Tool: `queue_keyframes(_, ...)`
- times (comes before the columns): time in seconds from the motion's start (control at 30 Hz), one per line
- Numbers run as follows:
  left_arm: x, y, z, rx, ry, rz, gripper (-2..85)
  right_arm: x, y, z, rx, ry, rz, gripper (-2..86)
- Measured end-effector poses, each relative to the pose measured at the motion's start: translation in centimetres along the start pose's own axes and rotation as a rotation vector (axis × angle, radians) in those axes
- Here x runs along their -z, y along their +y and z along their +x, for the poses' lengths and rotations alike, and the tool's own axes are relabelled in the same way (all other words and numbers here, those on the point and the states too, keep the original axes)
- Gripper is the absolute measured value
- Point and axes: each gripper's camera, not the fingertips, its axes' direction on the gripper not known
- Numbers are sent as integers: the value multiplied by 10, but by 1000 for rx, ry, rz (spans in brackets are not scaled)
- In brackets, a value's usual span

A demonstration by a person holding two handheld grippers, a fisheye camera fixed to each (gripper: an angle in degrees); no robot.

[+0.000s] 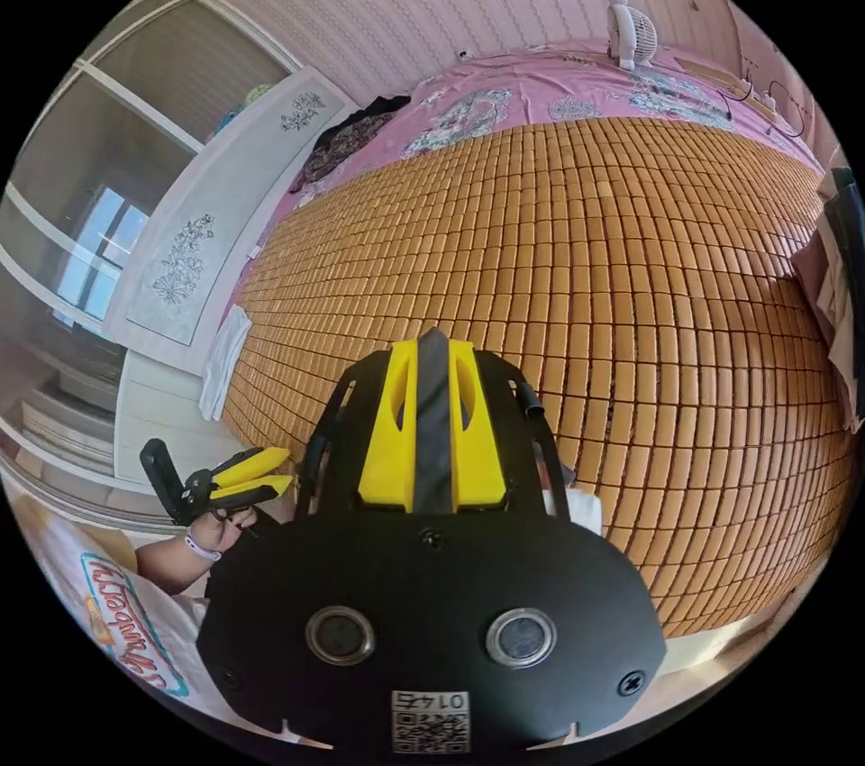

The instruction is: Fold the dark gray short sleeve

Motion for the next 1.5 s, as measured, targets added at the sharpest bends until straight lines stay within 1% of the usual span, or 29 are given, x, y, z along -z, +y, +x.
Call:
queue_keyframes(0.17,18,-9,6,-38,-37,57,107,-41,-14,-24,143,189,-58,99)
queue_keyframes(0.27,19,-17,10,-39,-62,48,112,-63,-28,-35,217,225,-102,136)
queue_keyframes(0.33,14,-22,14,-35,-95,4,114,-77,-37,-41,254,243,-131,151)
queue_keyframes(0.43,22,-22,21,-56,-157,26,93,-89,-50,-50,291,218,-132,151)
queue_keyframes(0.5,27,-22,25,-65,-201,31,74,-95,-56,-60,353,161,-152,113)
queue_keyframes(0.57,32,-22,28,-89,-182,19,56,-98,-56,-68,407,125,-154,73)
queue_keyframes(0.6,36,-23,29,-77,-168,10,49,-100,-57,-73,427,148,-144,57)
queue_keyframes(0.7,54,-21,35,-97,-178,13,43,-100,-61,-78,465,138,-160,37)
queue_keyframes(0.77,72,-17,42,-131,-169,55,42,-93,-64,-74,448,81,-143,30)
queue_keyframes(0.83,97,-12,54,-188,-166,94,41,-80,-63,-69,426,21,-87,25)
queue_keyframes(0.9,114,-7,63,-222,-172,112,40,-62,-59,-64,414,-66,-22,22)
queue_keyframes(0.97,126,-3,68,-232,-175,118,41,-50,-54,-64,416,-108,20,21)
queue_keyframes(1.03,129,1,64,-205,-180,83,41,-46,-54,-65,421,-125,22,21)
queue_keyframes(1.17,122,2,48,-125,-216,3,42,-60,-70,-88,536,-149,-40,26)
queue_keyframes(1.23,123,2,38,-75,-187,-22,43,-70,-78,-104,605,-152,-64,29)
queue_keyframes(1.33,126,2,35,-60,-174,-37,43,-86,-88,-128,716,-121,-91,38)
queue_keyframes(1.4,129,3,34,-61,-172,-43,43,-102,-97,-138,758,-55,-126,46)
queue_keyframes(1.5,136,5,32,-57,-156,-40,43,-129,-113,-139,749,57,-203,62)
